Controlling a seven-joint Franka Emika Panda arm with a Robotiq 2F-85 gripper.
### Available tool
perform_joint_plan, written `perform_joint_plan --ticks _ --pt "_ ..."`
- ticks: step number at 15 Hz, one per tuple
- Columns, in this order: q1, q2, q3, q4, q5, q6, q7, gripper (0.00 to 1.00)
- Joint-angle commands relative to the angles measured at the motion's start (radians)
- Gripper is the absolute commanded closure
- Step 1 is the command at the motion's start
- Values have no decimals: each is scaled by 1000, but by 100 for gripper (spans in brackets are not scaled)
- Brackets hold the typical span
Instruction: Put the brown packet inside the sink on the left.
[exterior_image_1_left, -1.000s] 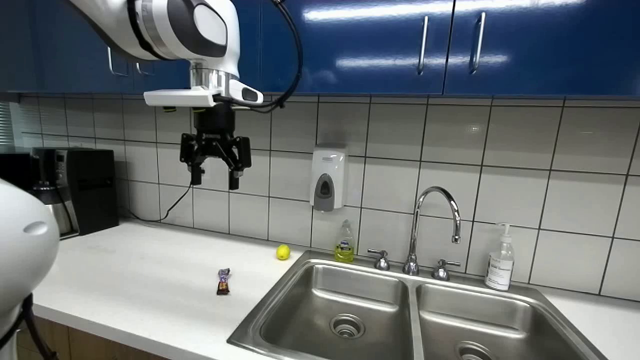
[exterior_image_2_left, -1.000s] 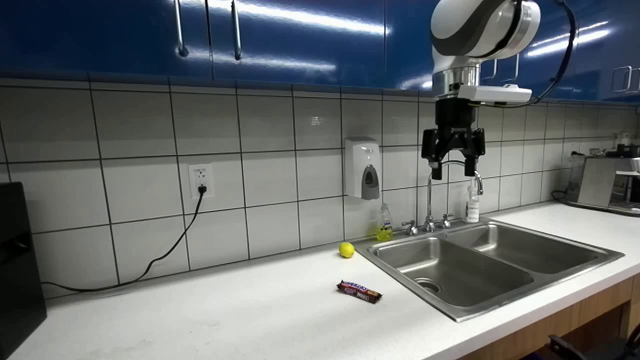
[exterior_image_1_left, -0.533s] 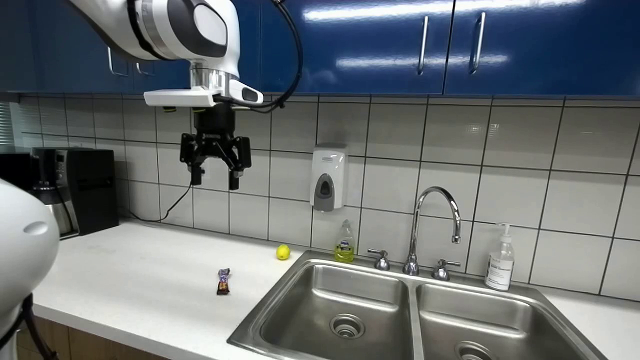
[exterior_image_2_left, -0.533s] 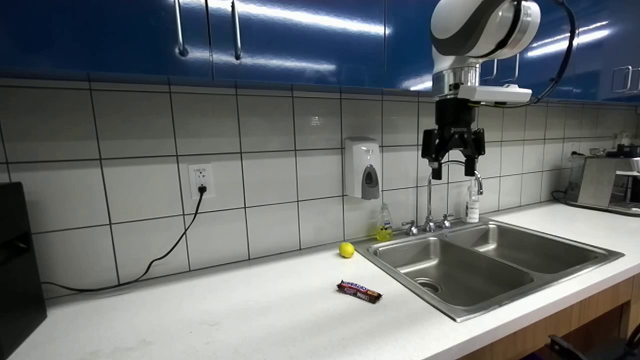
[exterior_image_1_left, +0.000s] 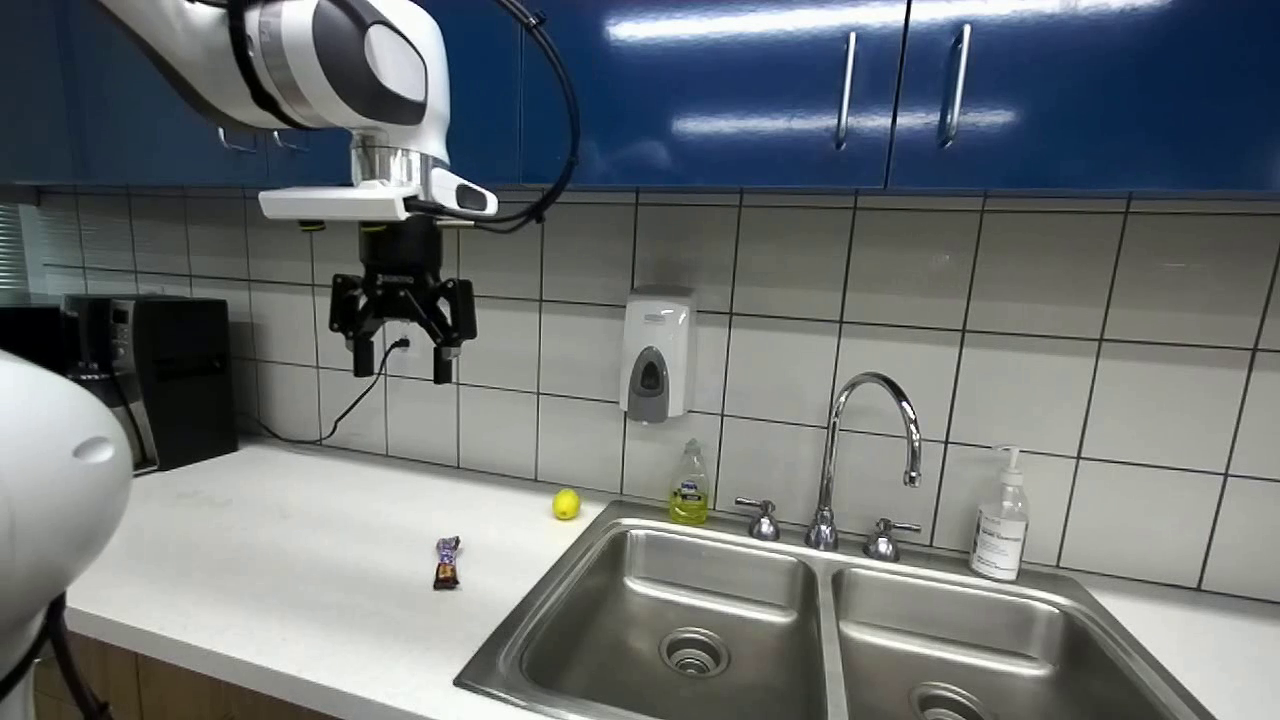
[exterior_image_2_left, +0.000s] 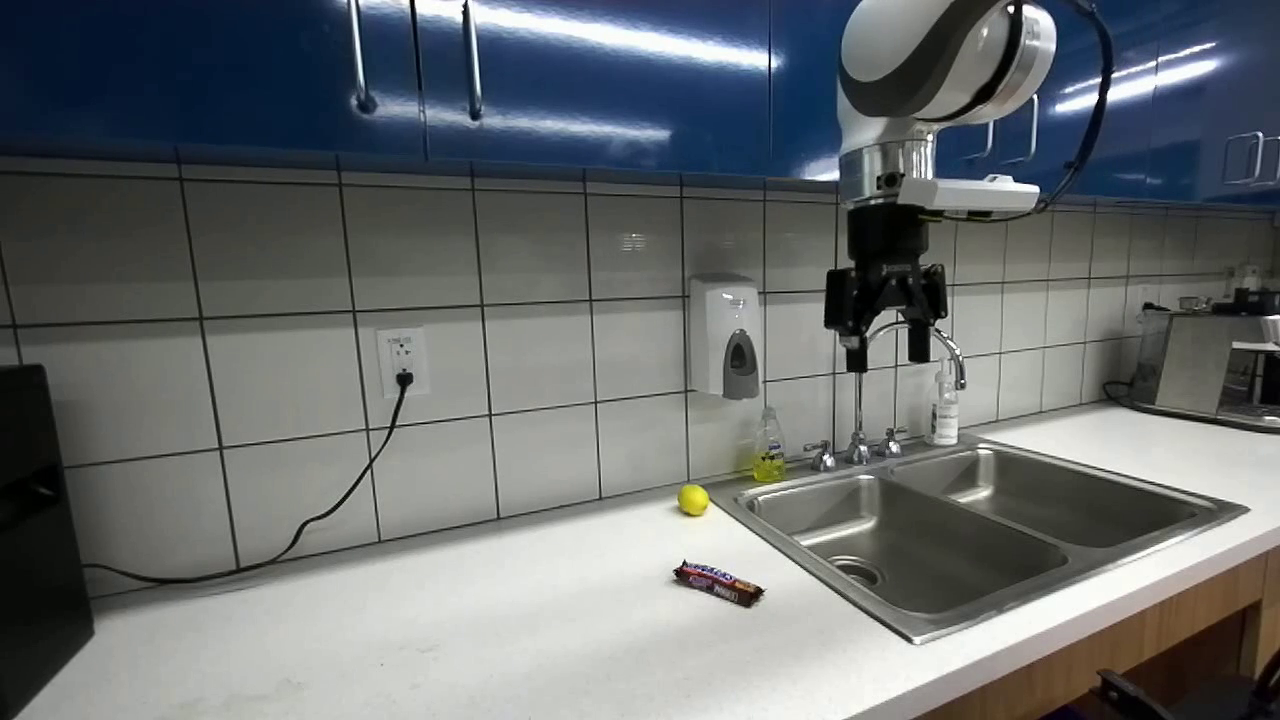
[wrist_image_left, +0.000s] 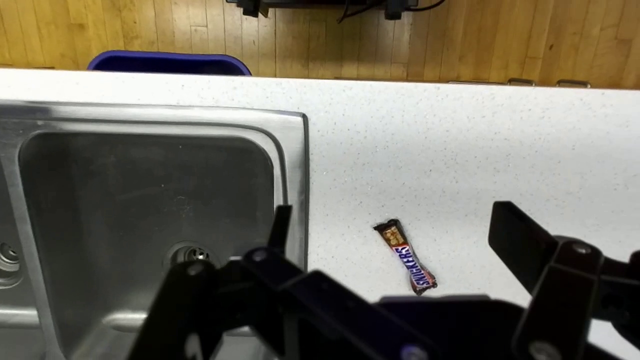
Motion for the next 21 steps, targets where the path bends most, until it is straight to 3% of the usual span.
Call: perform_joint_plan --ticks 1,7,15,21 --pt "48 26 39 -19 16 3 -20 0" --pt "98 132 61 -27 18 66 -27 0" --pt "87 386 61 -18 7 333 -21 0" --pt "84 597 68 51 -4 485 -13 0"
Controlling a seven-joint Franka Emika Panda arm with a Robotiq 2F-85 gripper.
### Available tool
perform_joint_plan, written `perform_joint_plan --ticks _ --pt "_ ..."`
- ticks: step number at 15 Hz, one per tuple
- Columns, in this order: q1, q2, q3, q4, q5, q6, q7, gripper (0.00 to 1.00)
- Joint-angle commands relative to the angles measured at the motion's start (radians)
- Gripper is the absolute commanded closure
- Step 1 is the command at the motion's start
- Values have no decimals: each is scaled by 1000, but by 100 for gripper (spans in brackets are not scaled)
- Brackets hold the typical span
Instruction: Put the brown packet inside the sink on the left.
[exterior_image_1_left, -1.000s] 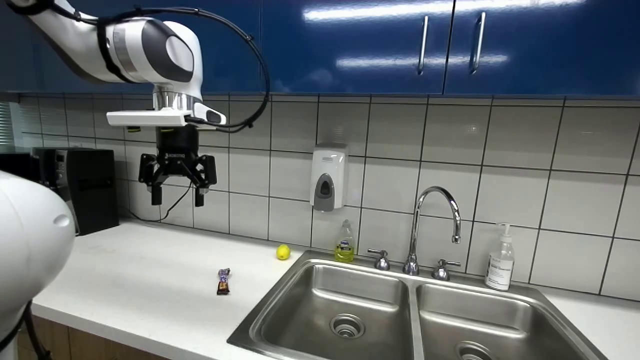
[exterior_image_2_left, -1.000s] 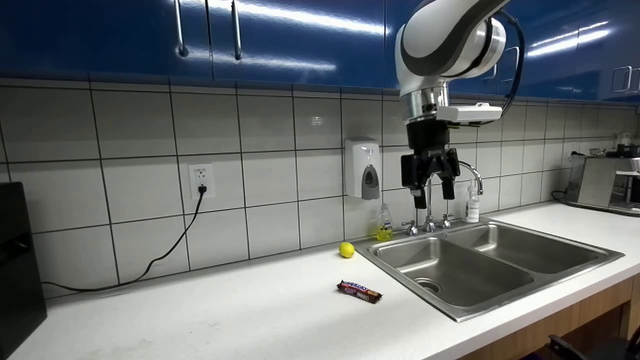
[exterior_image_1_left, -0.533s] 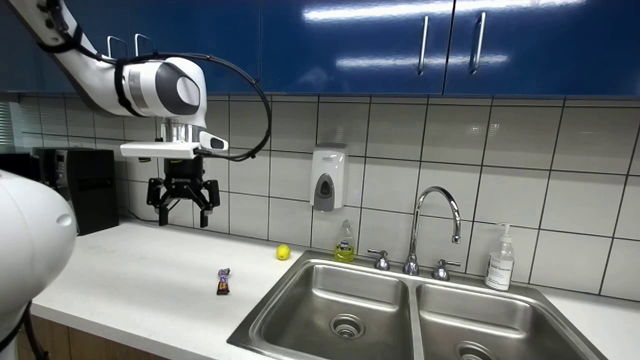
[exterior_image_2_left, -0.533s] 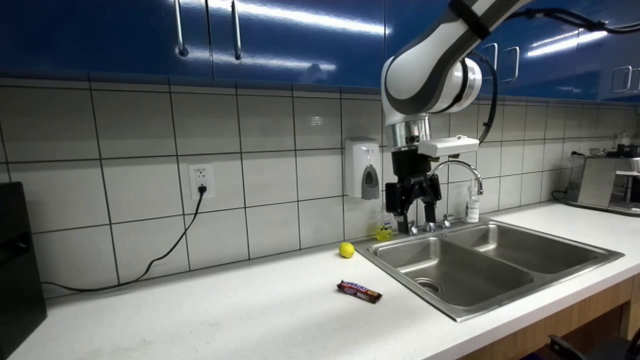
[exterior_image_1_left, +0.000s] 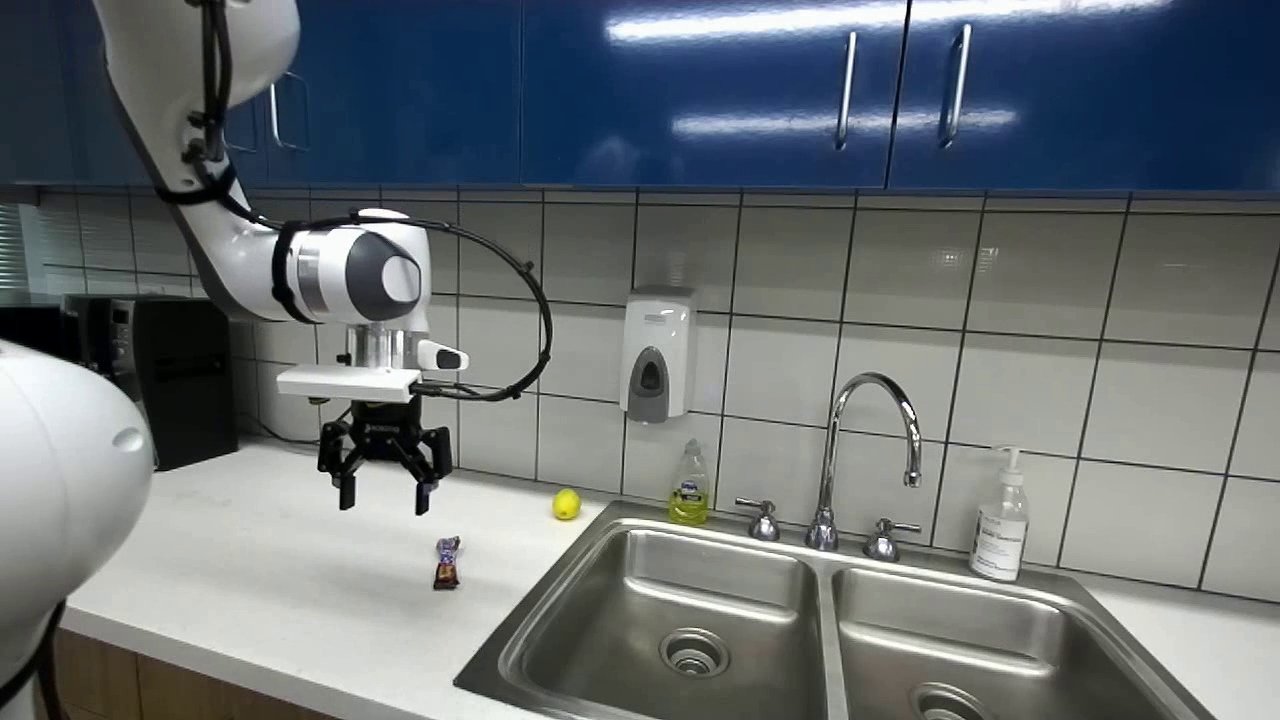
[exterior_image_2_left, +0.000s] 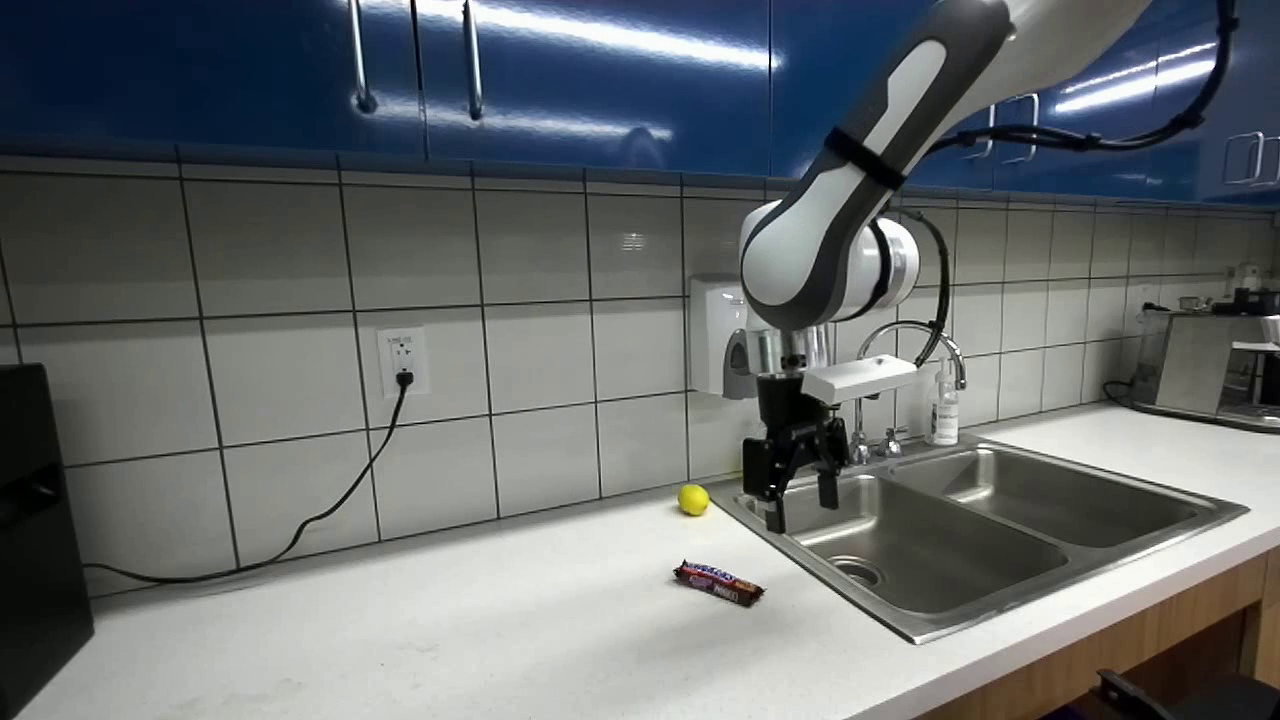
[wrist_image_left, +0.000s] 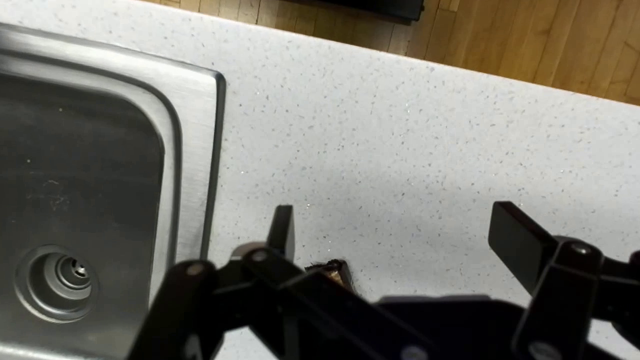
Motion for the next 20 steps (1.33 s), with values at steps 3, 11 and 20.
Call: perform_joint_plan --ticks 3,11,20 --pt "-15 201 17 139 -6 80 -13 0" --pt "-13 412 19 333 -15 97 -10 0" --pt "-10 518 15 421 -17 96 5 0"
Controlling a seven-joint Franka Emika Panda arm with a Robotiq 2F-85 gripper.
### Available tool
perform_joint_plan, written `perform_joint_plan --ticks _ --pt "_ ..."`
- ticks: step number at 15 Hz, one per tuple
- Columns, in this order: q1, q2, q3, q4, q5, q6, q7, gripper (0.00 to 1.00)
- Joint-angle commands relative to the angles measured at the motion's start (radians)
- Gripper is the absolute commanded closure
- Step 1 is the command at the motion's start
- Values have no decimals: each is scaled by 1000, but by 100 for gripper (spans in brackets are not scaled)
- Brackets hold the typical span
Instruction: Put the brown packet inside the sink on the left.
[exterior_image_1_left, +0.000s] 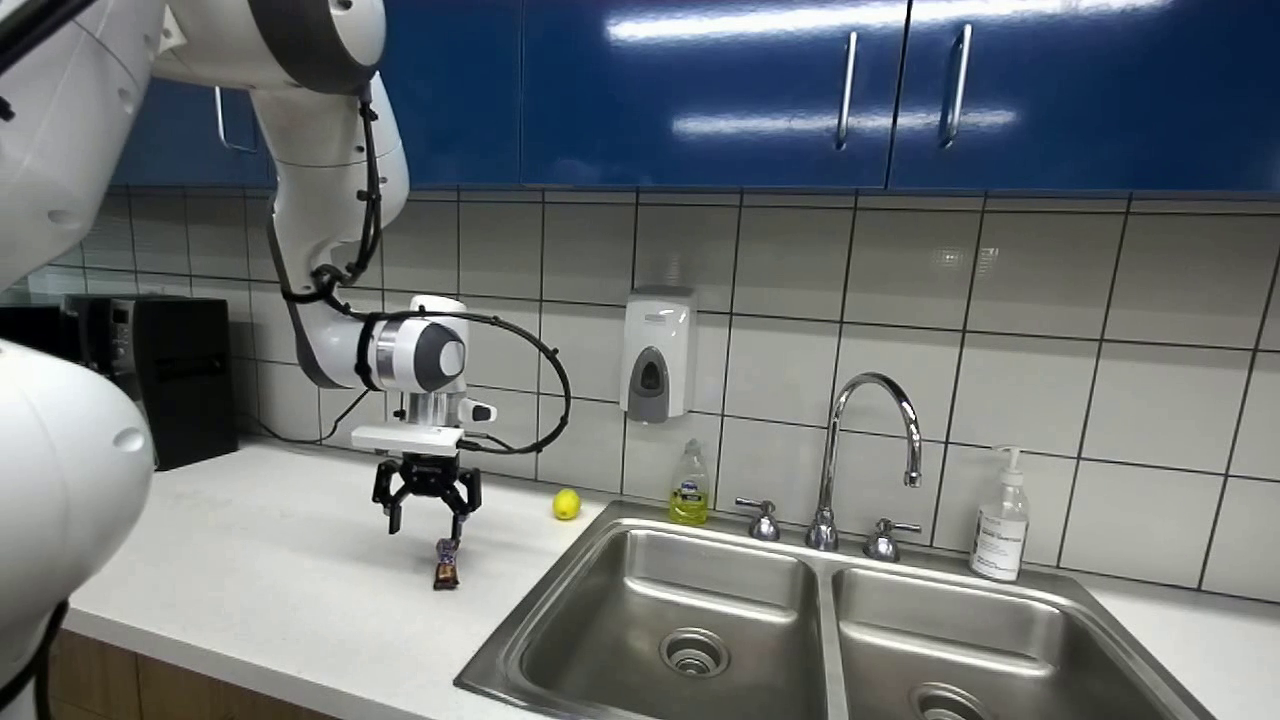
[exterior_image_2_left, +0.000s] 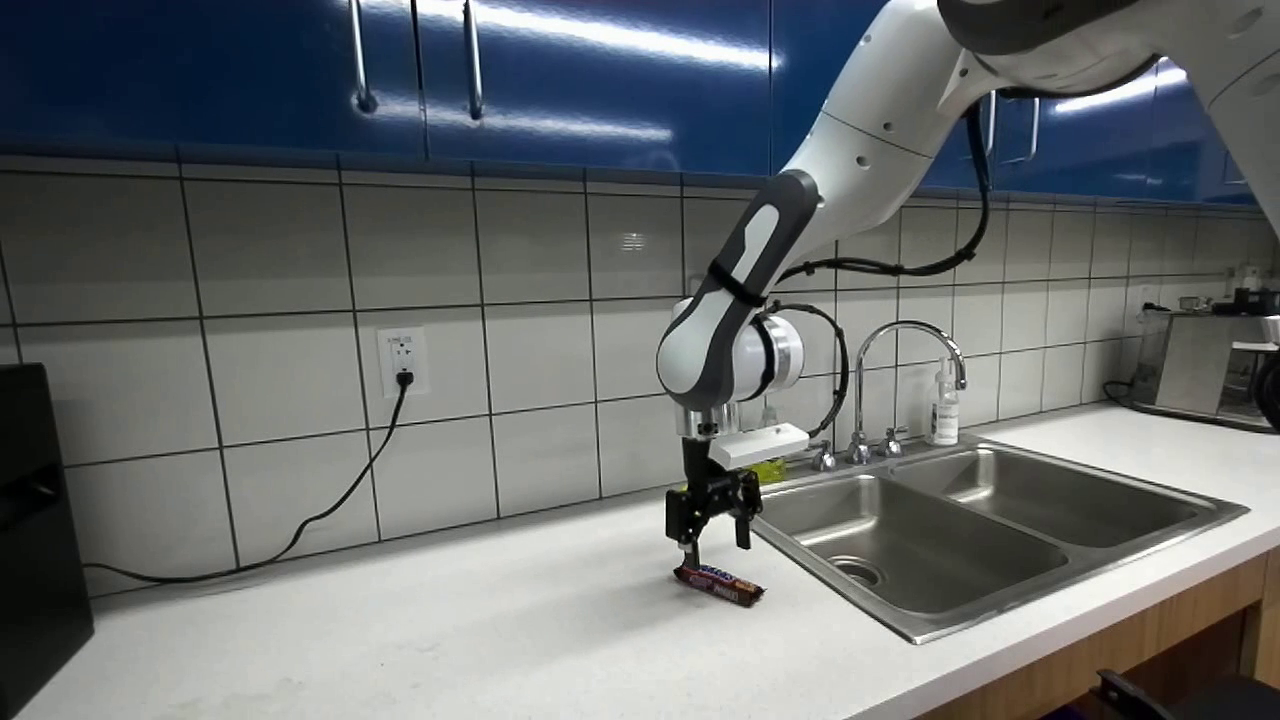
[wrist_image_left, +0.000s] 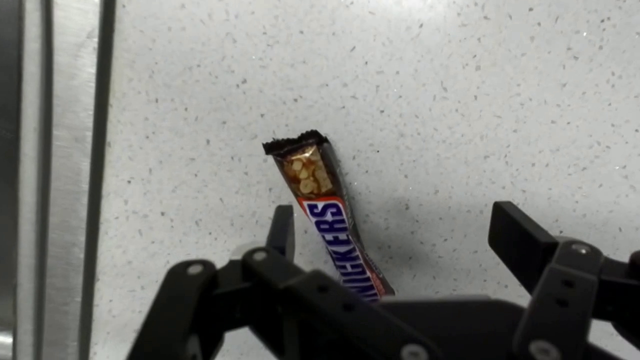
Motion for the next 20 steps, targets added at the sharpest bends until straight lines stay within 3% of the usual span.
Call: perform_joint_plan --ticks 1,5,11,20 --pt "-10 7 10 8 -6 -3 5 0" --pt "-18 12 17 13 5 -3 -14 0" --pt "-76 27 75 9 74 20 -192 0" --pt "-116 58 89 21 53 68 -344 0"
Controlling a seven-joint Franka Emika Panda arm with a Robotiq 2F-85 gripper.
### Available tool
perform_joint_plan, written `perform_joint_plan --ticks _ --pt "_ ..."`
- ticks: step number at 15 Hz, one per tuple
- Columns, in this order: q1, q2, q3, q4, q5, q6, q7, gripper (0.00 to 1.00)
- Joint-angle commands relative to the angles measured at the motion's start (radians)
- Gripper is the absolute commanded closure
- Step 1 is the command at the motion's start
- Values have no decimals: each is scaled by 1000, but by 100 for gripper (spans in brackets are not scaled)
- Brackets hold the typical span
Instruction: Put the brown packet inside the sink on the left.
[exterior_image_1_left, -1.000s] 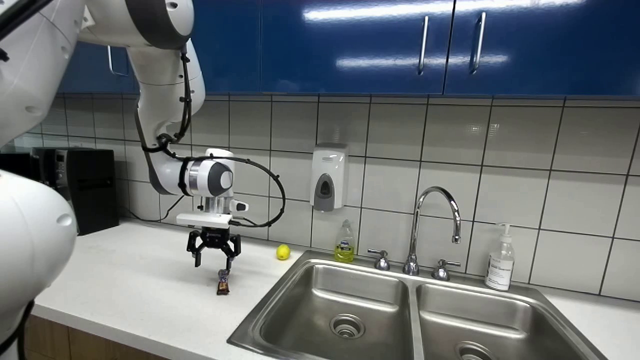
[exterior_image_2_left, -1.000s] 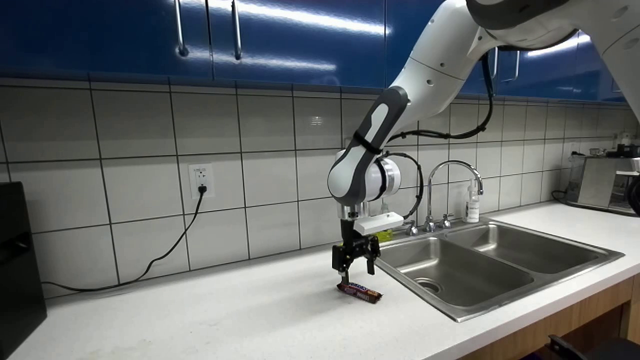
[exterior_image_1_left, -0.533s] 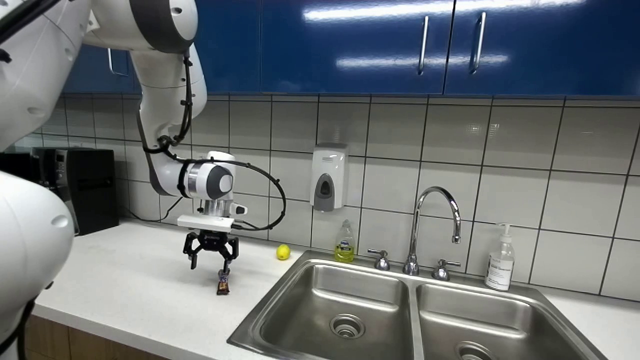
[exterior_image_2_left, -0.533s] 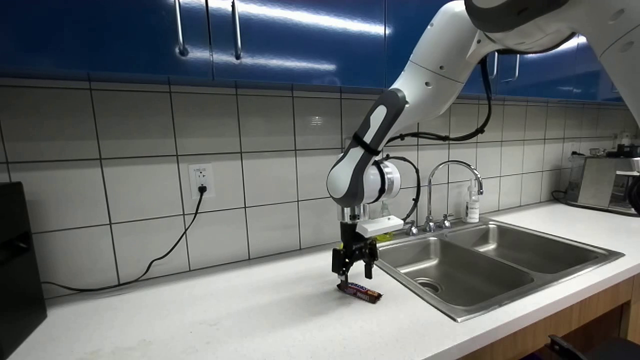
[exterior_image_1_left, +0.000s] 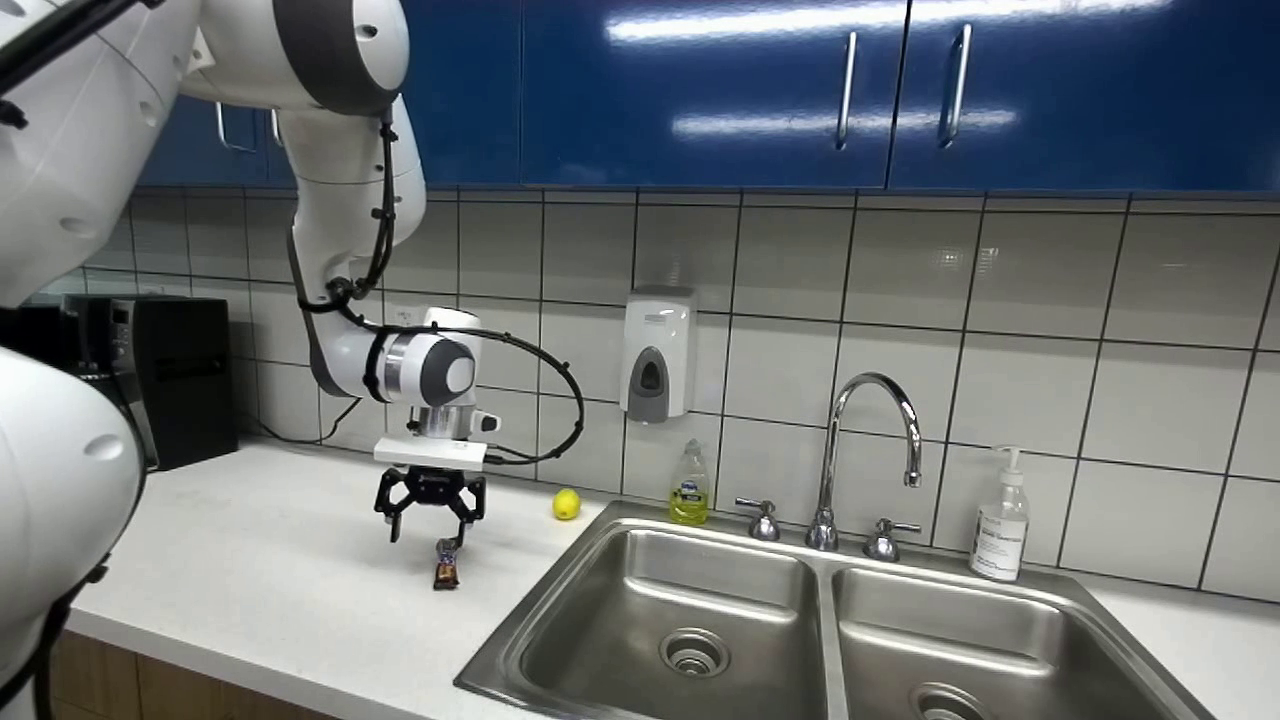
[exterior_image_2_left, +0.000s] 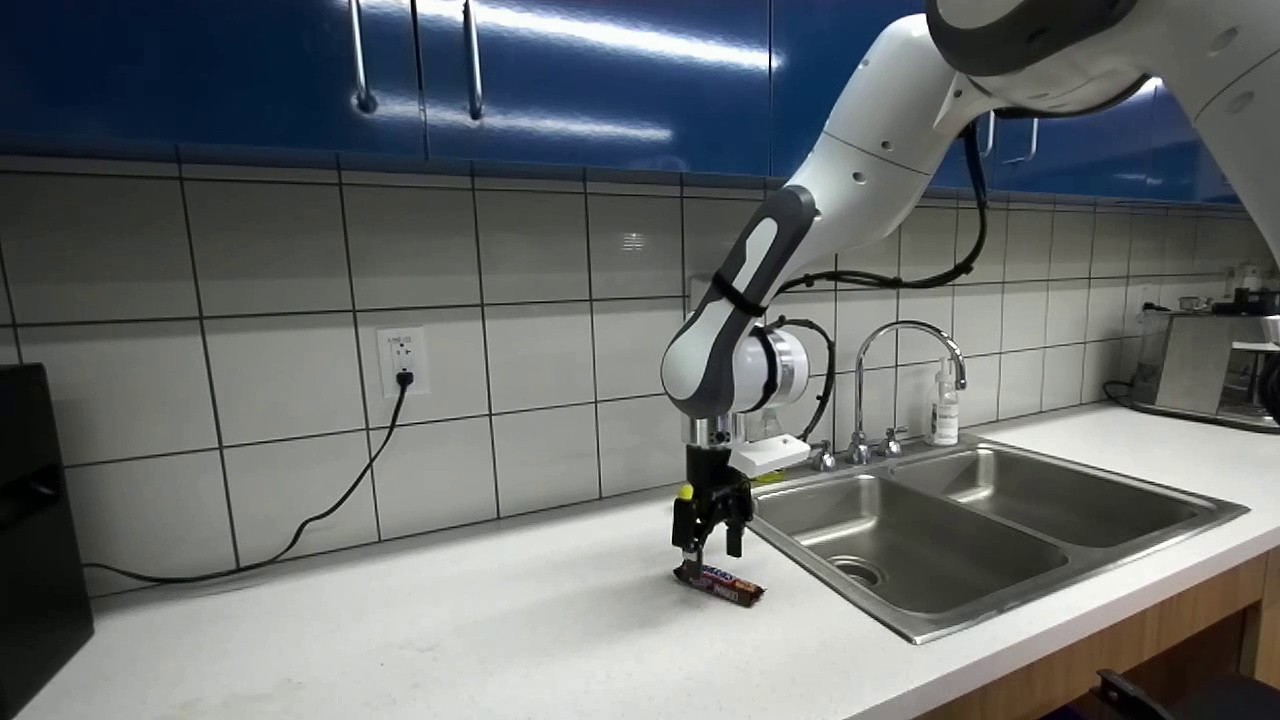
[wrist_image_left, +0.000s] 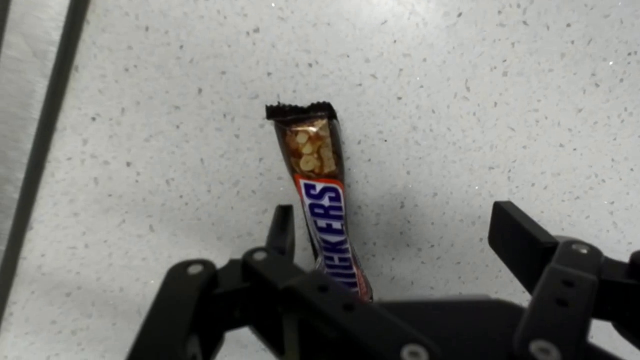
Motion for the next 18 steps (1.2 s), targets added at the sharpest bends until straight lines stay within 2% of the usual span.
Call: perform_joint_plan --ticks 1,8,18 --pt "-38 17 29 15 -3 14 -70 0" --pt "-37 40 30 28 -20 38 -112 0" --pt "-35 94 13 79 -60 66 -101 0"
